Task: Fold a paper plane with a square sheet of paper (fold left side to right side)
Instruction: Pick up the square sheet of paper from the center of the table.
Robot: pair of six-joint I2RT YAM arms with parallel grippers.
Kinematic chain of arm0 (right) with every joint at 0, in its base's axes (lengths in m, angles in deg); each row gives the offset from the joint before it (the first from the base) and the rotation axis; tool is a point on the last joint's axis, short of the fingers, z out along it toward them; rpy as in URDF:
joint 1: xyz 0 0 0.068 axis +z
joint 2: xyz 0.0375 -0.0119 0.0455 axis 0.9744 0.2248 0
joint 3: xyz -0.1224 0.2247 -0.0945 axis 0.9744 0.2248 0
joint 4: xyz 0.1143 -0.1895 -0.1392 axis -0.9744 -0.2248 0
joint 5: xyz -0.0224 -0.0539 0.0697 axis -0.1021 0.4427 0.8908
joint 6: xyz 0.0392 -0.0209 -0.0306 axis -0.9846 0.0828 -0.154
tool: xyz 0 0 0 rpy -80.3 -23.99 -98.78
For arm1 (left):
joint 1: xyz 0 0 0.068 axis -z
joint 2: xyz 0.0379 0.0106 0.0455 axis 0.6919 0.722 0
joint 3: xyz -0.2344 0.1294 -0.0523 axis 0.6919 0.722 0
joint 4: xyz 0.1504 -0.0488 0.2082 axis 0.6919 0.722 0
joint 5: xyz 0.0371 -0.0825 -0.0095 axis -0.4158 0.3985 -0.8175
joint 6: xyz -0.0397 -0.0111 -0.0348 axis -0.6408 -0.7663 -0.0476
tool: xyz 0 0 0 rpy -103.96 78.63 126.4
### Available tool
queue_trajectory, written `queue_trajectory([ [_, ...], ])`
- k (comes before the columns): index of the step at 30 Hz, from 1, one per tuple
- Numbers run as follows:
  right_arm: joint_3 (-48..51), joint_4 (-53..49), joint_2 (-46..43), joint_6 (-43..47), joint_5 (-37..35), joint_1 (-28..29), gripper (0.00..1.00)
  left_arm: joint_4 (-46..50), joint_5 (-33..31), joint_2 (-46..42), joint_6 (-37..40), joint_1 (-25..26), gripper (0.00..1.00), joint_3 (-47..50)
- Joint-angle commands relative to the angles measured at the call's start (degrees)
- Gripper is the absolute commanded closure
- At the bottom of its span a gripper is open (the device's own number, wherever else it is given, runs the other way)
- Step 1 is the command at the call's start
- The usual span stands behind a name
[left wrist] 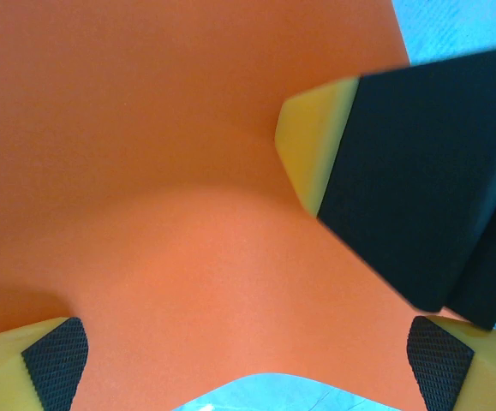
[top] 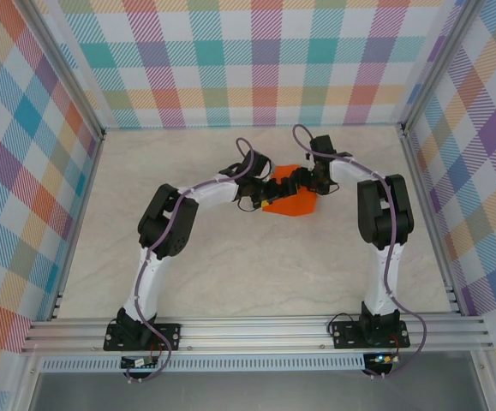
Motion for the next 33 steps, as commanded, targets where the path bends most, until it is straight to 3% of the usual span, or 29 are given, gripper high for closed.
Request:
queue_trajectory([
  [1, 2.29, -3.85, -1.73, 0.5, 6.92, 1.71, 0.38, -0.65, 0.49, -1.06, -0.31, -0.48, 0.02, 3.42],
  [6, 4.02, -1.83, -4.21, 1.0, 10.58, 1.46, 0.56, -4.0, 0.48, -7.73, -0.2, -2.0, 0.01, 8.98],
  [13, 8.22, 3.09, -10.36, 0.04, 18.41, 0.45, 0.68, -8.93, 1.47, -22.44, -0.46, -9.02, 0.01, 23.23],
  [18, 12.82, 7.06, -16.88, -0.47, 25.49, -0.57, 0.69, -13.0, 6.95, -32.67, -0.14, -15.31, 0.0, 33.2],
  [22, 16.28, 9.7, -24.18, 1.12, 32.0, -0.64, 0.69, -16.71, 15.28, -40.47, 0.84, -19.12, 0.0, 38.28],
  [28, 20.12, 12.8, -35.66, 2.4, 42.6, -0.66, 0.69, -17.2, 26.32, -49.85, 5.36, -19.67, 0.0, 38.2],
  [33, 20.76, 14.61, -43.18, 0.81, 49.59, -0.14, 0.7, -17.38, 29.64, -54.72, 6.47, -19.52, 0.0, 36.75],
])
